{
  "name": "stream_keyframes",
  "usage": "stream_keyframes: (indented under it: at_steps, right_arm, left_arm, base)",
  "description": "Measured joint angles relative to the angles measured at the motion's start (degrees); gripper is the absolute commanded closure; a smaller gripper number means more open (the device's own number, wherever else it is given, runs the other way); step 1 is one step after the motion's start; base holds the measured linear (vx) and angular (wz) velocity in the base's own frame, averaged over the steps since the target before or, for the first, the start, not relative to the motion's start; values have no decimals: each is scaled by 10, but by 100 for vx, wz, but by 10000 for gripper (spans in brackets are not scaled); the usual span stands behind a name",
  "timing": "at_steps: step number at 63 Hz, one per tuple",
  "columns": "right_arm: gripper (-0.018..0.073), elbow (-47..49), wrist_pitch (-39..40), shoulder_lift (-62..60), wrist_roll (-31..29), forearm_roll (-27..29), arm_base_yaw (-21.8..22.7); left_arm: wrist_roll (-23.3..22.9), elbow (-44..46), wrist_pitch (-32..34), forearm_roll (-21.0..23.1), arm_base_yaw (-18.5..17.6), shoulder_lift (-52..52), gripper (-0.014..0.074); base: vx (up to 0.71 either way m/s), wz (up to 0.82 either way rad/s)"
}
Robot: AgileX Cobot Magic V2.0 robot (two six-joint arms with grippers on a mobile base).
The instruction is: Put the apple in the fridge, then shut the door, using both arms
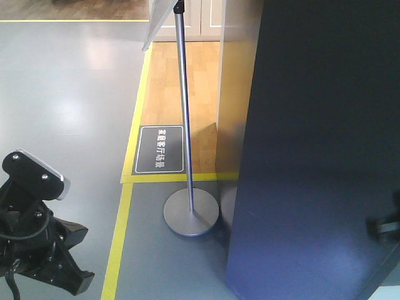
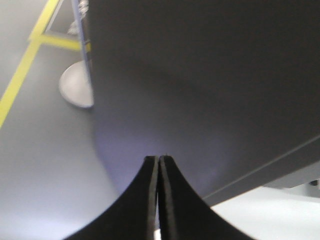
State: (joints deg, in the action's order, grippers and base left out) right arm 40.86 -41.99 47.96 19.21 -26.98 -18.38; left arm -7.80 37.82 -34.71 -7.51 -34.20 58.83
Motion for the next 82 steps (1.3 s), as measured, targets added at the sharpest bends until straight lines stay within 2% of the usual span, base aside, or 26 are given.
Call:
stream_keyframes:
  at_steps: [10, 27, 34, 39, 49, 82]
  right_arm:
    - [563, 71, 4, 49, -48, 31, 73]
    - [564, 140, 85, 109, -184, 186, 223]
    - [564, 154, 114, 127, -218, 232, 259]
    - [564, 165, 122, 141, -230, 257, 274]
    - [564, 193, 164, 182, -236, 255, 291]
    - [564, 306, 288, 363, -236, 250, 294]
  left_arm:
    - [0, 0, 0, 0, 0, 0, 603]
    - [0, 0, 0, 0, 0, 0, 603]
    - [0, 0, 0, 0, 0, 0, 603]
    - [0, 0, 0, 0, 0, 0, 603]
    - [0, 0, 0, 0, 0, 0, 603]
    - [0, 0, 0, 0, 0, 0, 603]
  base:
    - [0, 0]
    - [0, 0]
    - [0, 0]
    - [0, 0]
    - [0, 0]
    - [0, 0]
